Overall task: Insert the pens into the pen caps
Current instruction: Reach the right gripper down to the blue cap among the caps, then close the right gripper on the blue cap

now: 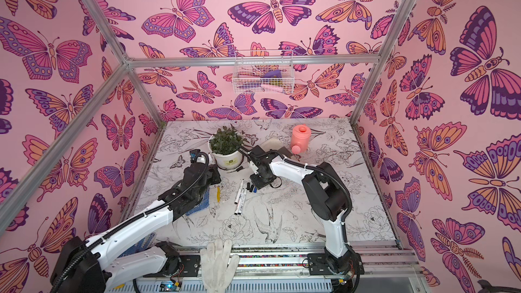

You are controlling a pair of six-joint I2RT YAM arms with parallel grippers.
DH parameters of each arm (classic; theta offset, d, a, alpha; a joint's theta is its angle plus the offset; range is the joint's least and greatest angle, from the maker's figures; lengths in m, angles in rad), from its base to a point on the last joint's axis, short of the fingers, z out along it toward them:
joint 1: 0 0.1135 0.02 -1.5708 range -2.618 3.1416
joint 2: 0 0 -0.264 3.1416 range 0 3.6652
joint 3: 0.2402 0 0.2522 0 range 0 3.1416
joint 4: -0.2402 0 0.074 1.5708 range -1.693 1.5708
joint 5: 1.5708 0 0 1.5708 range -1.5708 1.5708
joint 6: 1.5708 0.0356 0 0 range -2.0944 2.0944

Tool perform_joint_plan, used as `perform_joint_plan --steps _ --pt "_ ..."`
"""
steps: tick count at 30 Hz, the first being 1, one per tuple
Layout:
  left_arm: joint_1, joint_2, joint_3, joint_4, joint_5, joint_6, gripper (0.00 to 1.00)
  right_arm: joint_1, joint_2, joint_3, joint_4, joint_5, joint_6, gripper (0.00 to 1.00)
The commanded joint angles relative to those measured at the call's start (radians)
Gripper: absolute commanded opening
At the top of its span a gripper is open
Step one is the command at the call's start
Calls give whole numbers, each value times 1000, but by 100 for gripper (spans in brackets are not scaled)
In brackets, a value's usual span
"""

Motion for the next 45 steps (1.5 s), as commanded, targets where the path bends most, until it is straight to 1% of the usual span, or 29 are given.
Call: perform_joint_plan --steps 1,4,7,20,25,33,40,45 --pt "8 1 -12 -10 -5 1 0 -2 -33 -14 -6 -105 51 39" --pt "7 -2 -12 -11 1 2 0 -3 -12 -4 -22 -80 87 38" --pt "7 -11 -17 -11 -2 -1 0 -3 23 17 -48 -94 110 38" --pt "7 -31 -31 -12 -4 10 0 -3 108 96 -83 -74 127 37" --pt "7 -27 -29 -12 -3 7 0 -3 118 102 -99 -18 129 35" --pt "8 -4 -18 -12 14 4 0 -6 129 120 -130 113 151 34" --pt "8 1 -12 -11 19 14 0 -21 98 99 -82 59 126 36" --pt "7 9 -2 -10 23 14 0 -30 139 163 -103 50 114 37"
